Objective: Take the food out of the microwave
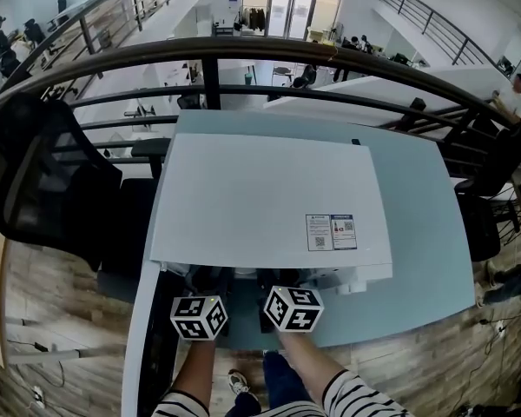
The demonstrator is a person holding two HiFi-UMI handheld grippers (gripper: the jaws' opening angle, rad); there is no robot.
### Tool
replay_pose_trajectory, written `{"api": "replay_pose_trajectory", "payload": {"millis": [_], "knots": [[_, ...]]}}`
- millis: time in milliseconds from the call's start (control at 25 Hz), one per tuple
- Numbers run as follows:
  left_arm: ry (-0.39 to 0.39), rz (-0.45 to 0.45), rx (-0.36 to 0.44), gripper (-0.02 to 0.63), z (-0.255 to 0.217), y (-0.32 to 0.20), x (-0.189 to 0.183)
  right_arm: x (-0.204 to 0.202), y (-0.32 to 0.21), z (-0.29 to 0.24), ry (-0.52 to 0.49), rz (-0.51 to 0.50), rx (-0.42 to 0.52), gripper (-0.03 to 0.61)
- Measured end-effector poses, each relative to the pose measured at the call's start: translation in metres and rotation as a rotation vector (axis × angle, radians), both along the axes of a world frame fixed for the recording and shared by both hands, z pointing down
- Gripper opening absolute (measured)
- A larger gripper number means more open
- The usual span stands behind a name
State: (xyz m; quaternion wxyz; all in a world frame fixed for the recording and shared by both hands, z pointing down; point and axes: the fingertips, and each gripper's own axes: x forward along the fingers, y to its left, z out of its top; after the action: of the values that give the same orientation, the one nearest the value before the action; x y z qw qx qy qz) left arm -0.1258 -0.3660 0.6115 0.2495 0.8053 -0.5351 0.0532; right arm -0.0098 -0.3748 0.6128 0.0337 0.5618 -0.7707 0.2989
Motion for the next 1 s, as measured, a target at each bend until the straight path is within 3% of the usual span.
{"api": "replay_pose_trajectory", "payload": {"millis": [360, 680, 1000], "knots": [[-0.019, 0.028, -0.022, 0.181, 0.004, -0.002, 0.004, -0.006, -0.002, 0.007, 0.037, -0.047, -0.056, 0.193], [-0.023, 0.067, -0.028, 0.181, 0.001, 0.004, 0.009, -0.006, 0.004, 0.001, -0.051, -0.057, -0.041, 0.193], [-0.014, 0.081, -0.026, 0.181, -0.006, 0.020, 0.018, 0.003, 0.023, -0.003, -0.075, -0.041, -0.037, 0.193]]}}
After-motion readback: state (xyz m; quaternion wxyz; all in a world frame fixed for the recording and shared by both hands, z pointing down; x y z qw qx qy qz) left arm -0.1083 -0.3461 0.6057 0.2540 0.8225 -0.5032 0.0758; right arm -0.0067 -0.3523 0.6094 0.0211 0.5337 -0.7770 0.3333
